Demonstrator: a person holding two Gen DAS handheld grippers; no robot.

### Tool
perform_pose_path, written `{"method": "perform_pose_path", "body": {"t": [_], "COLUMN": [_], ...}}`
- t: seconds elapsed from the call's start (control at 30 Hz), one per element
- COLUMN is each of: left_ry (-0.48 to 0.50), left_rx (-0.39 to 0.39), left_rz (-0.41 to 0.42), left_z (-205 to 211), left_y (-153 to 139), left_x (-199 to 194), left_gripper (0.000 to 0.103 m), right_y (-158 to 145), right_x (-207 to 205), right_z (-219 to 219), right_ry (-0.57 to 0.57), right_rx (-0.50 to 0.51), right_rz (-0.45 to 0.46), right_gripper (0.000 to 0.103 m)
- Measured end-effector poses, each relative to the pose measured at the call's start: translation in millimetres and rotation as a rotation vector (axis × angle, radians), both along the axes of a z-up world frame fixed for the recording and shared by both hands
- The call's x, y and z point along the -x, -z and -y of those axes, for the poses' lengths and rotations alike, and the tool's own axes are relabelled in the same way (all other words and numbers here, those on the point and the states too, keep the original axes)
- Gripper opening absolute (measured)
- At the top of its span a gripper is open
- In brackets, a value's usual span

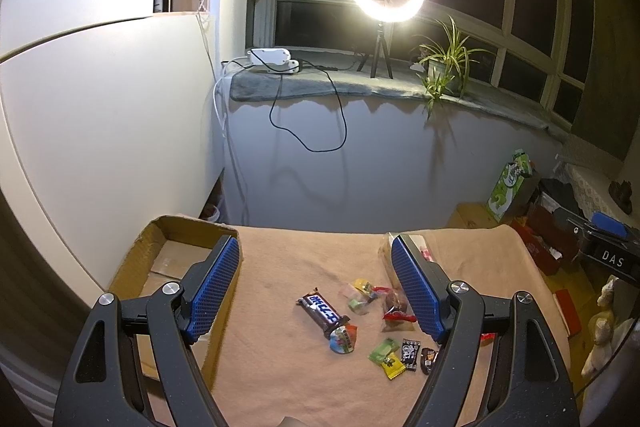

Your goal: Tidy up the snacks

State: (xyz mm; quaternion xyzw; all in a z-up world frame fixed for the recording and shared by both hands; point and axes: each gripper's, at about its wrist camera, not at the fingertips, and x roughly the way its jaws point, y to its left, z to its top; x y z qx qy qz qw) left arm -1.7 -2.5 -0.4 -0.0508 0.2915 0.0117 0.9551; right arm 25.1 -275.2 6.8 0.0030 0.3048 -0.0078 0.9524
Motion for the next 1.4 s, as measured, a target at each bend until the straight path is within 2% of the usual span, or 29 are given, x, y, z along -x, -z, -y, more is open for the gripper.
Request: {"method": "perform_pose_path", "body": {"t": [0.67, 0.77, 1.0, 1.13, 1.4], "left_ry": [0.014, 0.025, 0.047, 0.071, 0.095], "left_rx": [0.005, 0.005, 0.035, 0.056, 0.125], "left_rz": [-0.031, -0.056, -0.171, -0.238, -0.372], "left_z": [3, 3, -1, -1, 0], "left_y": [8, 16, 51, 71, 111], "left_x": [-6, -10, -23, -28, -39], "left_gripper": [0.079, 0.079, 0.077, 0.069, 0.057], "right_y": [12, 18, 49, 76, 140], "right_x": [-4, -6, -14, -20, -17], "right_z": [5, 6, 20, 30, 46], "right_ry": [-0.001, -0.014, -0.036, -0.049, -0.117], "right_rx": [-0.004, -0.002, -0.026, -0.035, -0.039], "right_rz": [-0.026, -0.043, -0.121, -0.2, -0.396], "right_gripper": [0.103, 0.103, 0.103, 0.089, 0.075]}}
